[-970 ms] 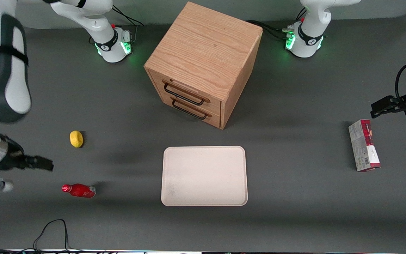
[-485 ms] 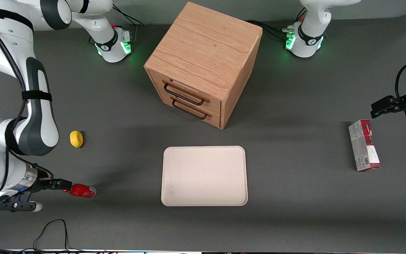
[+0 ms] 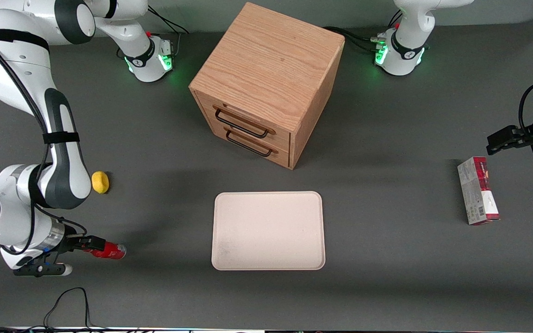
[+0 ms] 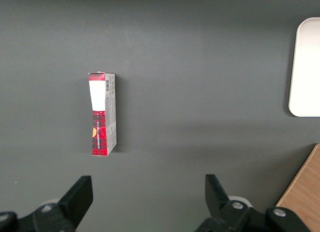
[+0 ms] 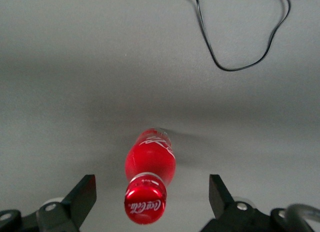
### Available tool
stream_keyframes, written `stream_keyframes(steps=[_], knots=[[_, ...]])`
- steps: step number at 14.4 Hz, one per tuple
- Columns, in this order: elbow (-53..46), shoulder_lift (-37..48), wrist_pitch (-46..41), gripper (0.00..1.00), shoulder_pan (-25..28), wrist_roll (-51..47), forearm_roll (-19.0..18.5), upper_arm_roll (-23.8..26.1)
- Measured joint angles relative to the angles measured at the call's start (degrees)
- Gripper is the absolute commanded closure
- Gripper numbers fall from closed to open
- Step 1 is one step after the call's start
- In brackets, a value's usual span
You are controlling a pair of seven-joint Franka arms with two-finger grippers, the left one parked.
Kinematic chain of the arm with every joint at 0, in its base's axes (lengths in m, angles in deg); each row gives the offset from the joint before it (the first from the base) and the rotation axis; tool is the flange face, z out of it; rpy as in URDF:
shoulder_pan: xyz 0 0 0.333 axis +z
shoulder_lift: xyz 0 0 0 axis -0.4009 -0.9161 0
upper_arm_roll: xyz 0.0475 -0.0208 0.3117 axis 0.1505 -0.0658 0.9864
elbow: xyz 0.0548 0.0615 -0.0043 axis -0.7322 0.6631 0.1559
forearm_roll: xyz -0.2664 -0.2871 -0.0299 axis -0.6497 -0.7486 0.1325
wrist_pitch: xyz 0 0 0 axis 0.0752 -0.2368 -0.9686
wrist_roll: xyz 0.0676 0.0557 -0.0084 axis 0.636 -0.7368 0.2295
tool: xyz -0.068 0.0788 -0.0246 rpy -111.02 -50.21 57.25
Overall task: Place coke bottle on tray
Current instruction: 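Lower the open right gripper around the red Coca-Cola bottle, then close the right gripper on the bottle and lift it, then carry the held bottle over the cream tray and lower it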
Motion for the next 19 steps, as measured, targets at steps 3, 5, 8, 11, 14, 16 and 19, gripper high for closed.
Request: stream_keyframes(steps=[3,5,8,11,14,16,19], knots=[[0.55,0.00,0.46,1.00,-0.01,0.46,0.01,0.02],[0.55,0.00,0.54,1.00,-0.03,0.48,0.01,0.02],[0.44,0.03,0.61,1.00,-0.13,0.49,0.92,0.36],[-0.43,0.35,0.02,1.00,-0.15,0.48,2.22,0.67],[-6.64,2.77,-11.87,1.00,-0.12,-0.07,1.32,0.93],[-13.36,5.15,-23.74,1.00,-0.16,-3.01,-1.34,1.58],[-21.36,7.45,-35.78,1.00,-0.32,-11.27,-5.56,7.66]])
